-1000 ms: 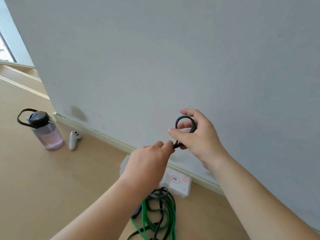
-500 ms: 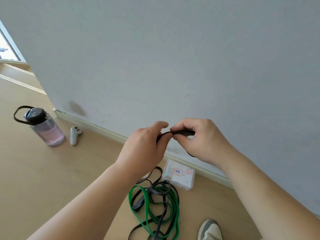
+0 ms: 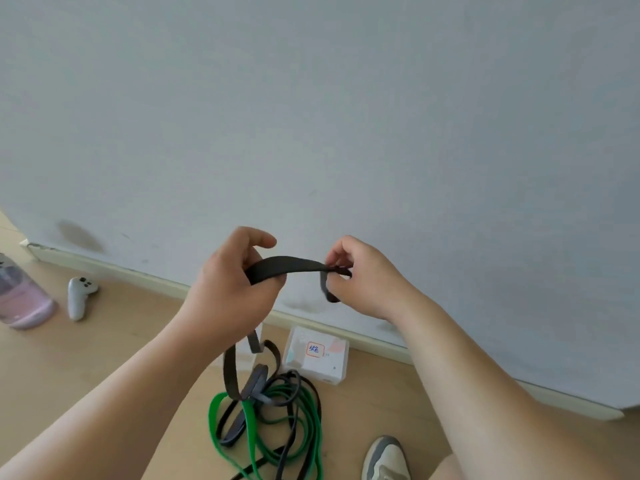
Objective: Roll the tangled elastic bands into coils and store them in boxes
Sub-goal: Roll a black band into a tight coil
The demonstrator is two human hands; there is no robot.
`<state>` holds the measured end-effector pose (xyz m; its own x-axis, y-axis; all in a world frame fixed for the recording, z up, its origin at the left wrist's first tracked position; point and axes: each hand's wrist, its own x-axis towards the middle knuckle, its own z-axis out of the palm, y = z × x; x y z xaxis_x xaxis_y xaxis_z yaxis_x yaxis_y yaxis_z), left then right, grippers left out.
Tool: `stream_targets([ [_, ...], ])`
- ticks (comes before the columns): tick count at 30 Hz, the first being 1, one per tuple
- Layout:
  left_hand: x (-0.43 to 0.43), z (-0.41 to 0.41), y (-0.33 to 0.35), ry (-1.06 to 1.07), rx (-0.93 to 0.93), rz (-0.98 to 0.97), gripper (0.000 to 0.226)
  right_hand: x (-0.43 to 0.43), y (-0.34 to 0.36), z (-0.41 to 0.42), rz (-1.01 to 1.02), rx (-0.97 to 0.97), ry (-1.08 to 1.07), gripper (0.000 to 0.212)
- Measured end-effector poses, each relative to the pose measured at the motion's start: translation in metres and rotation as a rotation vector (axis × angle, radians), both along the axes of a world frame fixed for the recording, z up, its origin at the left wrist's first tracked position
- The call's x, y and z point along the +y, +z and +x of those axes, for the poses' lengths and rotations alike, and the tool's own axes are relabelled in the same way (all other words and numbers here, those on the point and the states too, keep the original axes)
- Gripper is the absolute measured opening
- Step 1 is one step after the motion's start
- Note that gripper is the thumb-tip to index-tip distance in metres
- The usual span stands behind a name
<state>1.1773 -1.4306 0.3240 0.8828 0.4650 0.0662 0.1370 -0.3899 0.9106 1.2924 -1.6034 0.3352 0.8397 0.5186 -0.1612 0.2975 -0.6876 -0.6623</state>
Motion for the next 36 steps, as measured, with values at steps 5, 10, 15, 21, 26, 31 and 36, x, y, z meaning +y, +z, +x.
stream_targets([
  [5,-0.034,0.004,0.006,-0.048,-0.044,-0.132,0.03,0.012,0.009,-0.01,0.229,0.028,0.181,0.037],
  [10,-0.037,0.003,0.015,-0.028,-0.098,-0.234,0.042,0.003,0.018,-0.008,0.338,0.126,0.21,0.039],
  [15,-0.023,0.002,0.006,-0.054,-0.042,-0.16,0.049,-0.005,0.022,-0.006,0.404,0.143,0.183,0.025],
  [21,-0.012,-0.008,-0.037,-0.335,0.471,0.117,0.021,0.002,0.019,-0.008,0.596,0.105,0.05,0.02],
  [26,0.005,-0.009,-0.027,-0.147,0.383,0.112,0.022,-0.012,0.006,0.007,0.255,0.0,-0.034,0.017],
  [31,0.008,-0.024,0.018,0.07,-0.095,-0.12,0.038,-0.027,-0.004,0.013,0.113,0.21,-0.011,0.023],
  [36,0.001,-0.033,0.024,0.058,-0.115,-0.14,0.028,-0.015,0.006,-0.011,0.496,0.463,0.187,0.041],
])
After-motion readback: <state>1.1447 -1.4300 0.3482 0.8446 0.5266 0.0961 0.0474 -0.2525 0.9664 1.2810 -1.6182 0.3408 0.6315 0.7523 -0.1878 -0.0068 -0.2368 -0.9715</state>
